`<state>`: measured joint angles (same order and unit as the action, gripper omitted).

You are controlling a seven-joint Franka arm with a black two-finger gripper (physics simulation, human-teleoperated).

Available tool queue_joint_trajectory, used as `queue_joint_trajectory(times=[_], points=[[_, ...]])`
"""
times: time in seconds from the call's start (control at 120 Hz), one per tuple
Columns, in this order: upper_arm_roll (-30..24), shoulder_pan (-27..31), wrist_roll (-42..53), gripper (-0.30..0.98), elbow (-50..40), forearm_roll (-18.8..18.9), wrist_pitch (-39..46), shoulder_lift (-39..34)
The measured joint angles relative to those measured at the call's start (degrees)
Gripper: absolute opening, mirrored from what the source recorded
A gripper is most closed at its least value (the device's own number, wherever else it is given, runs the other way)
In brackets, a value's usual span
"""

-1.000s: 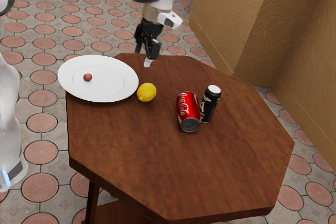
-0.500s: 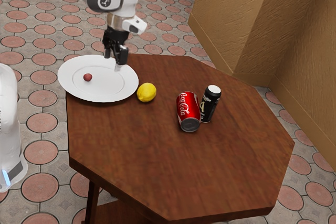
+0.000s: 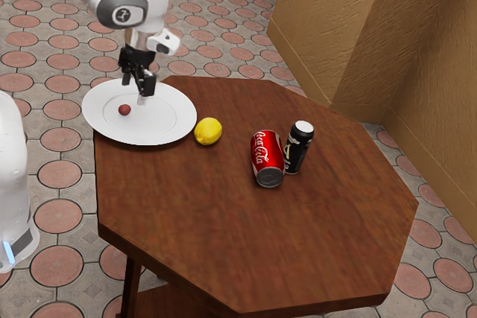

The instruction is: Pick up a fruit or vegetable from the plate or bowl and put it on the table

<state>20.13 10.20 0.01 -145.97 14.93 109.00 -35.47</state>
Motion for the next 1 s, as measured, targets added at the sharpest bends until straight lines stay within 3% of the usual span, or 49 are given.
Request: queue_joint_trajectory(times=[1.0], points=[[3.7, -1.4, 0.1, 0.69, -6.2, 3.4, 1.1, -4.9]])
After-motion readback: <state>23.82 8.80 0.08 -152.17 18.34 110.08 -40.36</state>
